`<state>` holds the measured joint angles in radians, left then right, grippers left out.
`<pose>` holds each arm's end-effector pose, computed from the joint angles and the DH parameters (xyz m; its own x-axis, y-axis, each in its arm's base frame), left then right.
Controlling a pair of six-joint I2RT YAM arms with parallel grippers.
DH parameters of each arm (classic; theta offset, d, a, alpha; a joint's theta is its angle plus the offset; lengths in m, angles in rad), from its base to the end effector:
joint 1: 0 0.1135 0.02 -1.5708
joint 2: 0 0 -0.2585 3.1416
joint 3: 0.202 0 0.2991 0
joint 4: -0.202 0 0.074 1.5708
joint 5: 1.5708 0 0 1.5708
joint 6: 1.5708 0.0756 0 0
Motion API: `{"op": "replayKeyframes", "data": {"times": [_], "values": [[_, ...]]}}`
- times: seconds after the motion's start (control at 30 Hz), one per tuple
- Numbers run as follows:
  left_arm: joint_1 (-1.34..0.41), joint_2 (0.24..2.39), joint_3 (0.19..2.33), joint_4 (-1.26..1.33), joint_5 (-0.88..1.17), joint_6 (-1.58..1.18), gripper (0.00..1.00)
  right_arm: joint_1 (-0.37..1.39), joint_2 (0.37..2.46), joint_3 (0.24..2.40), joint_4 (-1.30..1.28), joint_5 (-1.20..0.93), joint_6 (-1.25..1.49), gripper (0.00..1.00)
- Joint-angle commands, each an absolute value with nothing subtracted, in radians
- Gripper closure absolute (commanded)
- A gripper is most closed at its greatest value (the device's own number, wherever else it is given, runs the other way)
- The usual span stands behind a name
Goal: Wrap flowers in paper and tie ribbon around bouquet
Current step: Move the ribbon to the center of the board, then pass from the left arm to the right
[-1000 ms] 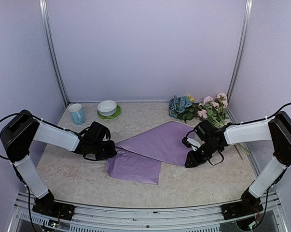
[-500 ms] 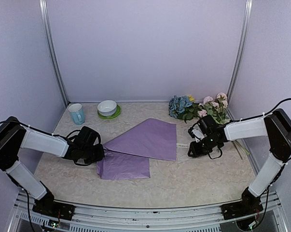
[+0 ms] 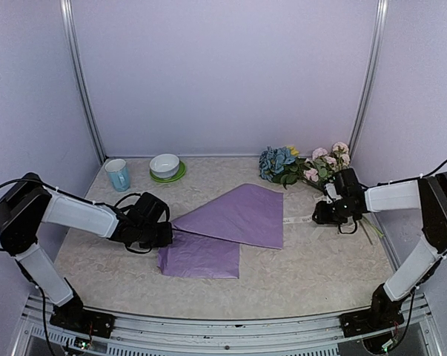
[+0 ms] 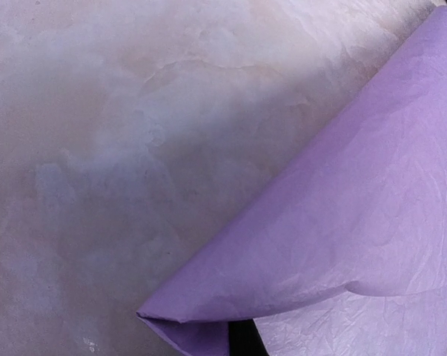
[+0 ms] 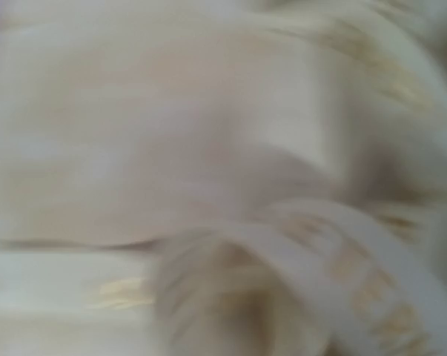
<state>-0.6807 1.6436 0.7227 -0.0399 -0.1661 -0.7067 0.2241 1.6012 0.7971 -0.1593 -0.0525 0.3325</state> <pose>0.2791 -0.2099 0.0526 -0.8397 -0.1441 -0.5237 0.0025 0.9632 -0.2689 0.3498 0.0838 0.0797 -0.8387 0.1432 -0.5254 0.0240 0.9736 0.2270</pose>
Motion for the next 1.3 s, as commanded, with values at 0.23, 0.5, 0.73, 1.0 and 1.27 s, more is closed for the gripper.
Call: {"op": "replayKeyframes", "data": {"times": [0.23, 0.5, 0.73, 1.0, 1.27], "values": [[-0.692, 1.686, 0.764, -0.044, -0.158, -0.665, 1.0, 0.476, 1.476, 0.855, -0.096, -0.545, 0.042, 0.24], [-0.695, 1.682, 0.766, -0.049, -0.156, -0.657, 1.0, 0.892, 1.539, 0.799, 0.008, 0.178, -0.414, 0.05], [-0.69, 1.69, 0.76, -0.038, -0.144, -0.638, 1.0, 0.974, 1.686, 0.865, -0.034, 0.242, -0.47, 0.06], [-0.689, 1.679, 0.746, -0.024, -0.143, -0.635, 1.0, 0.982, 1.838, 0.891, 0.087, 0.518, -0.532, 0.12], [-0.68, 1.683, 0.728, -0.006, -0.134, -0.631, 1.0, 0.97, 1.852, 0.876, 0.294, 0.614, -0.618, 0.45]]}}
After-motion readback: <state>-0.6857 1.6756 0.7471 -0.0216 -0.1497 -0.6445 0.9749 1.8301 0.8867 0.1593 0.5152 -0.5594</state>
